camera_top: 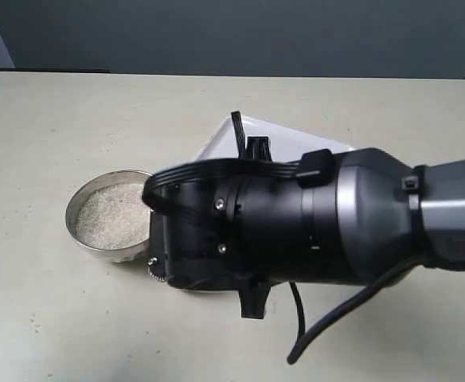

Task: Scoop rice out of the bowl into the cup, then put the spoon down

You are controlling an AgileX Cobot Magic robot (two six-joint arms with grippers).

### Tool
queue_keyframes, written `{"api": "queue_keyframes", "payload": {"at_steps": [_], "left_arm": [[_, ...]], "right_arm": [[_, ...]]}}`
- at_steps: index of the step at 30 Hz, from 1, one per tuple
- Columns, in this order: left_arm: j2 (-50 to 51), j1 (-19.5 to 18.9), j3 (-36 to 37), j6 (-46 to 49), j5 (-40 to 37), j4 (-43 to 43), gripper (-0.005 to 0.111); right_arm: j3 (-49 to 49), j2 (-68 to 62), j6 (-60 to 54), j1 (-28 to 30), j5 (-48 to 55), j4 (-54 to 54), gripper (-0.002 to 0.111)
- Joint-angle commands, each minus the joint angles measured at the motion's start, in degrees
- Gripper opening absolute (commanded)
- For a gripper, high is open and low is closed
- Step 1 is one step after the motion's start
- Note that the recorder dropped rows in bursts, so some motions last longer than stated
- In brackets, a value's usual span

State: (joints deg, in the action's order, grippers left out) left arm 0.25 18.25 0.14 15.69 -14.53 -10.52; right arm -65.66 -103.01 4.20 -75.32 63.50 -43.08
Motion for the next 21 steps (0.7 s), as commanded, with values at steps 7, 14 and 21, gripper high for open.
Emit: {"api": "queue_keyframes", "payload": {"at_steps": [7,14,21], "left_arm": [[-0.2,0.2,-0.1,-0.1,0.8,0.0,0.001],[-0.2,0.2,-0.1,-0.1,0.8,0.0,0.001],[-0.2,0.2,-0.1,-0.1,0.8,0.0,0.001]], "right_arm": [[1.0,0.8,3.3,-2.0,-0.1,-4.7,-0.001],[2.6,1.0,5.8,-3.0,-0.3,-5.5,-0.001],[2.6,3.2,7.5,-2.9,-2.5,-4.2,-0.001]]}}
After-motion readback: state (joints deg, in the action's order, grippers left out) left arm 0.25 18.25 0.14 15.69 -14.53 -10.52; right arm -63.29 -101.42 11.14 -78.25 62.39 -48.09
